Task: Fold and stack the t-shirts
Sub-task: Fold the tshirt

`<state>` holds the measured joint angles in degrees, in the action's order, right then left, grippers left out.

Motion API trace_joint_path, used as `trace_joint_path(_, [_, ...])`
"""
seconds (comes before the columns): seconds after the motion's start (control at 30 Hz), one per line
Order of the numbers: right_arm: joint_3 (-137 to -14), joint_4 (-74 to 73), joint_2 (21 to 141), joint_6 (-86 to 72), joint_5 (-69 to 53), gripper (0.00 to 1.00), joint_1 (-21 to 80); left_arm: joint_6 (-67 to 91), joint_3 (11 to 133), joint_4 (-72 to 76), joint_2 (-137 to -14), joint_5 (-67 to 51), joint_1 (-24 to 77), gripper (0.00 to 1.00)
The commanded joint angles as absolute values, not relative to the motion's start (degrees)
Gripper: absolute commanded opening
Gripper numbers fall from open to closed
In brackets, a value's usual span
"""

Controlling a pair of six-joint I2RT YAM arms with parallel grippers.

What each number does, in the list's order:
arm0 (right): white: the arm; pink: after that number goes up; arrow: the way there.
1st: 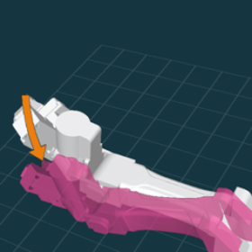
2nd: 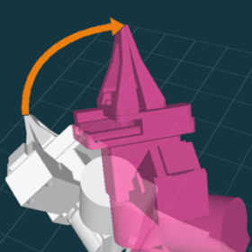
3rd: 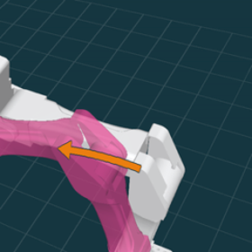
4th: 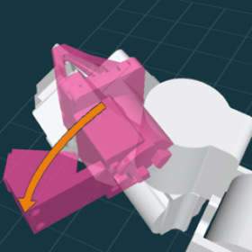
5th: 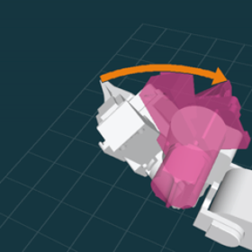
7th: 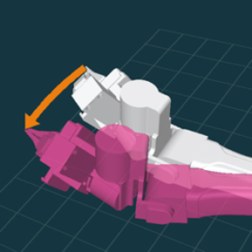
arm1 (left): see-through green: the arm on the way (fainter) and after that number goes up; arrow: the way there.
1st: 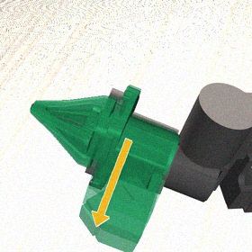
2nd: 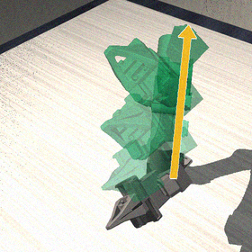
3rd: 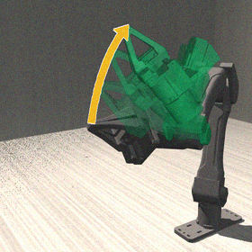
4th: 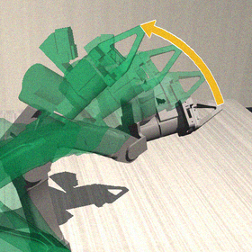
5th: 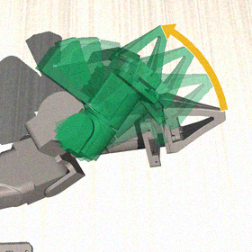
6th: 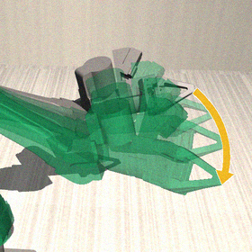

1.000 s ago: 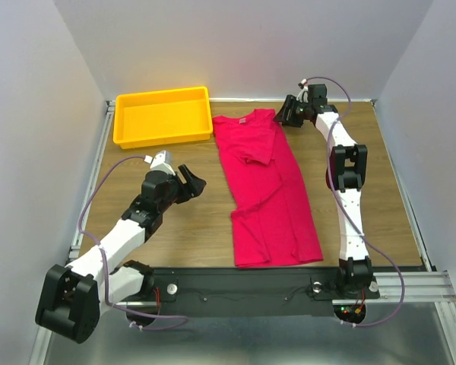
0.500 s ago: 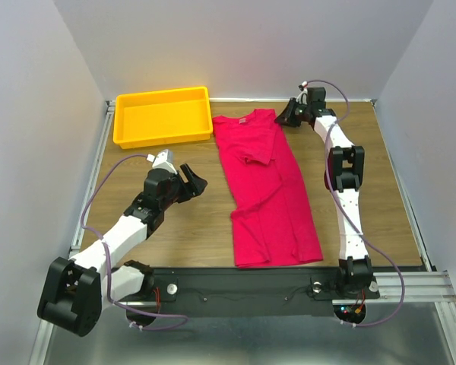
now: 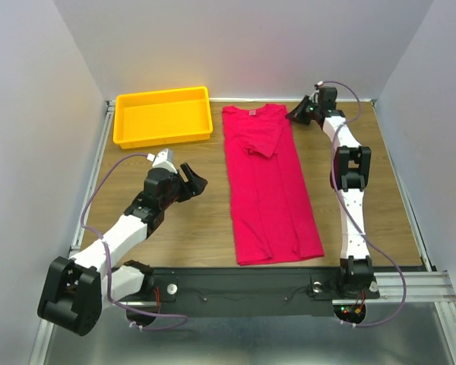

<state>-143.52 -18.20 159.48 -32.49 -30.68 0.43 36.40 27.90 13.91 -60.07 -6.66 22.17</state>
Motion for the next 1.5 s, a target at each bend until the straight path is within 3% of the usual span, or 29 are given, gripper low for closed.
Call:
trace_joint_path(0.0, [-142.13, -12.48, 158.38, -36.21, -26.37, 0.01, -3.78, 35.42, 29.71, 15.91, -60.64, -6.68, 22.5, 0.79])
trace_joint_path(0.17, [-140.01, -11.87, 157.76, -36.04, -26.28, 0.01, -4.39, 35.51, 29.36, 17.49, -61.52, -7.47, 22.5, 0.79])
trace_joint_path(0.23, [-140.62, -11.78, 158.29, -35.07, -27.77, 0.14, -4.39, 35.33, 29.53, 18.1, -62.31, -8.26, 22.5, 0.79])
trace_joint_path(0.27, [-140.71, -11.78, 158.29, -34.72, -27.86, 0.15, -4.39, 35.25, 29.62, 18.37, -62.49, -8.7, 22.5, 0.79])
trace_joint_path(0.3, [-140.54, -11.78, 157.94, -34.11, -27.86, 0.3, -4.39, 34.64, 29.88, 18.63, -63.19, -9.14, 22.5, 0.79])
trace_joint_path(0.37, [-139.58, -11.78, 156.8, -31.75, -27.07, 0.49, -4.57, 33.93, 30.15, 19.33, -63.81, -10.8, 22.5, 0.79])
trace_joint_path(0.57, [-133.08, -11.87, 146.02, -20.0, -26.01, 0.71, -7.2, 29.37, 31.46, 21.36, -66.35, -18.61, 22.76, 0.79])
trace_joint_path(0.73, [-113.51, -13.44, 128.18, 0.83, -30.21, 0.92, -8.35, 27.25, 30.77, 20.4, -65.22, -23.54, 23.9, 0.77])
trace_joint_path(0.9, [-88.84, -25.53, 103.52, 29.93, -38.92, 0.94, -8.35, 29.34, 28.66, 15.66, -60.84, -23.73, 29.68, 0.77])
trace_joint_path(0.97, [-82.13, -34.32, 96.98, 49.85, -44.28, 0.94, -8.35, 31.1, 27.6, 12.05, -59.68, -22.07, 32.42, 0.77])
trace_joint_path(1.17, [-56.57, -57.37, 74.2, 85.54, -45.18, 0.93, -8.35, 40.4, 24.53, 4.41, -57.39, -20.22, 41.64, 0.74])
trace_joint_path(1.47, [-40.09, -69.26, 60.47, 102.74, -44.65, 0.88, -8.26, 47.81, 24.96, -1.67, -60.81, -15.83, 54.22, 0.73])
